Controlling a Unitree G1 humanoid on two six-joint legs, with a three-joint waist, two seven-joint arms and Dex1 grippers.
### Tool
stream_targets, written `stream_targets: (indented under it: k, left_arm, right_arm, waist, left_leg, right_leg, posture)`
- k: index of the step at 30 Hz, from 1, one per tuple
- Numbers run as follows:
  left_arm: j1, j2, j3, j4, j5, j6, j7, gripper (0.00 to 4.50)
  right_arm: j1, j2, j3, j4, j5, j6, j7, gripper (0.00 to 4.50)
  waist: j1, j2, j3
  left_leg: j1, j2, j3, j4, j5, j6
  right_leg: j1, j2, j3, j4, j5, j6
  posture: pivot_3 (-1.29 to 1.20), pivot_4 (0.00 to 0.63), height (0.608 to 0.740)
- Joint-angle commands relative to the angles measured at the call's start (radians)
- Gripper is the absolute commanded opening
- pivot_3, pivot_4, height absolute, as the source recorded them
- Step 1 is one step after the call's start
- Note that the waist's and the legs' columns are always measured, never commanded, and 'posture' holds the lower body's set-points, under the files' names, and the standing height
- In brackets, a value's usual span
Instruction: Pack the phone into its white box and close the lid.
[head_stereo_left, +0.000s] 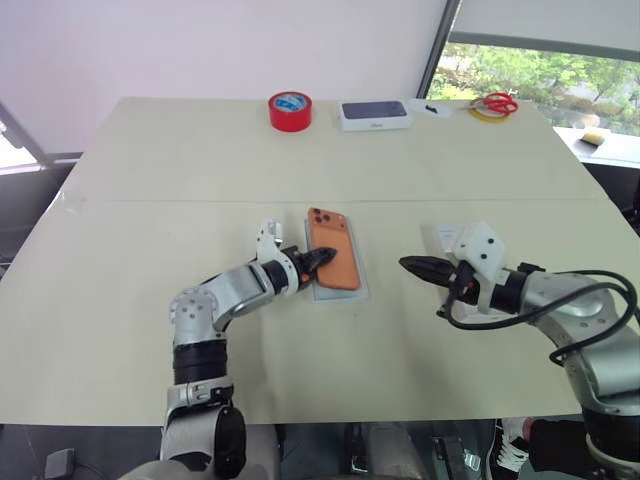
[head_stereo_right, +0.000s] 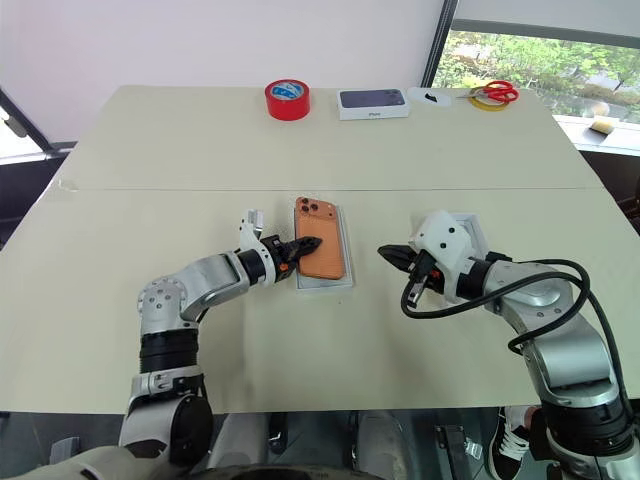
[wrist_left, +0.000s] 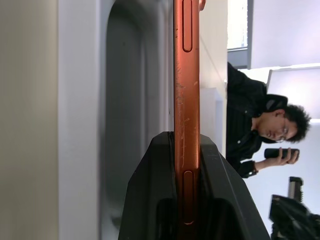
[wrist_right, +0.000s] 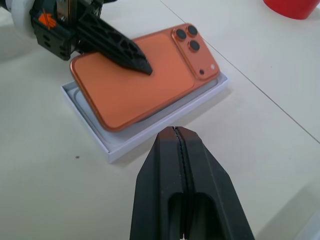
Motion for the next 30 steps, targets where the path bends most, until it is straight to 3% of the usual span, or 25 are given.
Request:
stream_targets:
  k: [1,6,14,18,21,26,30]
  left_arm:
    - [-0.008,0.003,-0.024,-0.023,-0.02,0.002,-0.037,1.91]
    - [-0.015,0.039,-0.032,-0.038,-0.047,0.019,-0.059,4.48]
    - [-0.041,0.242,-0.054,-0.119,-0.067,0.08,-0.162,4.48]
    - [-0.05,0.382,-0.074,-0.188,-0.008,0.095,-0.272,4.48]
    - [-0.049,0.475,-0.091,-0.228,0.119,0.03,-0.382,4.48]
    - [-0.023,0.62,-0.275,-0.271,0.445,-0.112,-0.57,2.24]
    - [-0.04,0.617,-0.428,-0.231,0.637,-0.172,-0.63,0.3]
  right_arm:
    - [-0.009,-0.019,-0.001,-0.006,0.013,-0.022,-0.006,0.0]
    - [-0.007,-0.029,0.008,0.001,0.011,-0.03,-0.009,0.0]
    - [-0.019,-0.058,0.053,0.032,-0.039,-0.05,-0.03,0.0]
    - [-0.044,-0.073,0.098,0.076,-0.087,-0.076,-0.05,0.0]
    - [-0.083,-0.072,0.164,0.122,-0.155,-0.079,-0.083,0.0]
    - [-0.193,0.005,0.257,0.208,-0.224,0.041,-0.176,0.0]
    - [-0.261,0.062,0.314,0.265,-0.272,0.093,-0.229,0.0]
  waist:
    - [0.0,0.0,0.0]
    - [0.0,0.0,0.0]
    - [-0.002,0.001,0.0]
    - [0.0,0.001,0.0]
    - [-0.001,0.001,0.0]
    - [-0.003,0.001,0.0]
    - [0.002,0.002,0.0]
  left_leg:
    - [0.0,0.0,0.0,0.0,0.0,0.0]
    - [0.0,0.0,0.0,0.0,0.0,0.0]
    - [0.001,0.001,0.0,0.0,0.0,0.0]
    - [0.001,0.001,0.0,0.0,0.0,0.0]
    - [0.001,0.001,0.0,0.0,0.0,0.0]
    - [0.001,0.001,0.001,-0.001,0.001,-0.001]
    - [0.0,0.001,0.001,-0.001,0.001,-0.001]
  right_leg:
    - [0.0,0.0,0.0,0.0,0.0,0.0]
    - [0.001,0.0,0.0,0.0,0.0,0.0]
    - [0.001,0.001,0.0,0.0,0.0,0.0]
    - [0.0,0.001,0.0,0.0,0.0,0.0]
    - [0.001,0.001,0.0,0.0,0.0,0.0]
    - [-0.001,0.001,0.0,0.0,0.0,0.0]
    - [-0.001,0.001,0.0,0.0,0.0,0.0]
  posture:
    - [0.0,0.15,0.73]
    - [0.0,0.15,0.73]
    - [0.0,0.15,0.73]
    - [0.0,0.15,0.73]
    - [0.0,0.15,0.73]
    - [0.0,0.15,0.73]
    - [0.0,0.15,0.73]
